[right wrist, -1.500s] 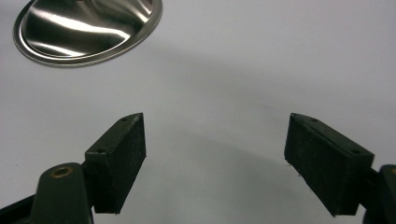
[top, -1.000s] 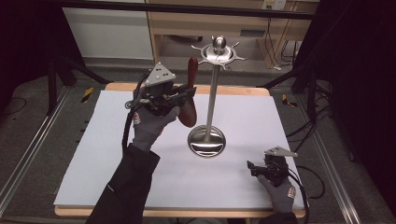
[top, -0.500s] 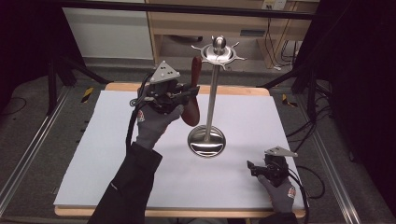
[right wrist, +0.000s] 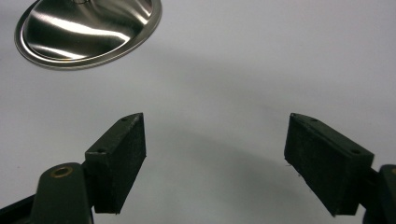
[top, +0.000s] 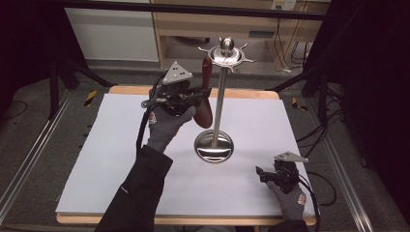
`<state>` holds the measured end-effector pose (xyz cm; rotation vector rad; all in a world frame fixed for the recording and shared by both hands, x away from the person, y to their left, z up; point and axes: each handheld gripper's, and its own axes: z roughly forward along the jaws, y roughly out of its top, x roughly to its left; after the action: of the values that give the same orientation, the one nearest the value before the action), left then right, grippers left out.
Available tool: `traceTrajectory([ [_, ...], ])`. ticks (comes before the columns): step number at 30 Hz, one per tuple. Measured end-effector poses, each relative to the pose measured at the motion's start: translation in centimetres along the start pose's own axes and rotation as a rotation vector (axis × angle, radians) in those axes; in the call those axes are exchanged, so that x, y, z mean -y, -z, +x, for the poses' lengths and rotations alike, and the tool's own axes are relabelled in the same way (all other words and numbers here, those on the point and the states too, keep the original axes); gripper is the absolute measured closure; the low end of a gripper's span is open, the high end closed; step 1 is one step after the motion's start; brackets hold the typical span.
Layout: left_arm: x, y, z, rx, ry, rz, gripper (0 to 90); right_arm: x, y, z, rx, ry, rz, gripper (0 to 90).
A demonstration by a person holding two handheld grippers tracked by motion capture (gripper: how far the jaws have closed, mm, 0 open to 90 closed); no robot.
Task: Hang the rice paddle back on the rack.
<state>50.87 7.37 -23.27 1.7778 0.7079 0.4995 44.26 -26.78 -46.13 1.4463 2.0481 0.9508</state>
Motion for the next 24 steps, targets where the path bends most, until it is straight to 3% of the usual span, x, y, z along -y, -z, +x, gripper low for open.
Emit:
traceTrajectory([
  [16,0.7,-0.6,-0.2,-0.047,-0.003,-0.054,76.5,0.0,-0.1,0.0,-0.002,0.002,0.004,20.8],
  [24,2.0,0.1,-0.2,-0.088,-0.037,-0.056,60.7,0.1,0.0,0.1,0.000,-0.002,0.007,20.7],
])
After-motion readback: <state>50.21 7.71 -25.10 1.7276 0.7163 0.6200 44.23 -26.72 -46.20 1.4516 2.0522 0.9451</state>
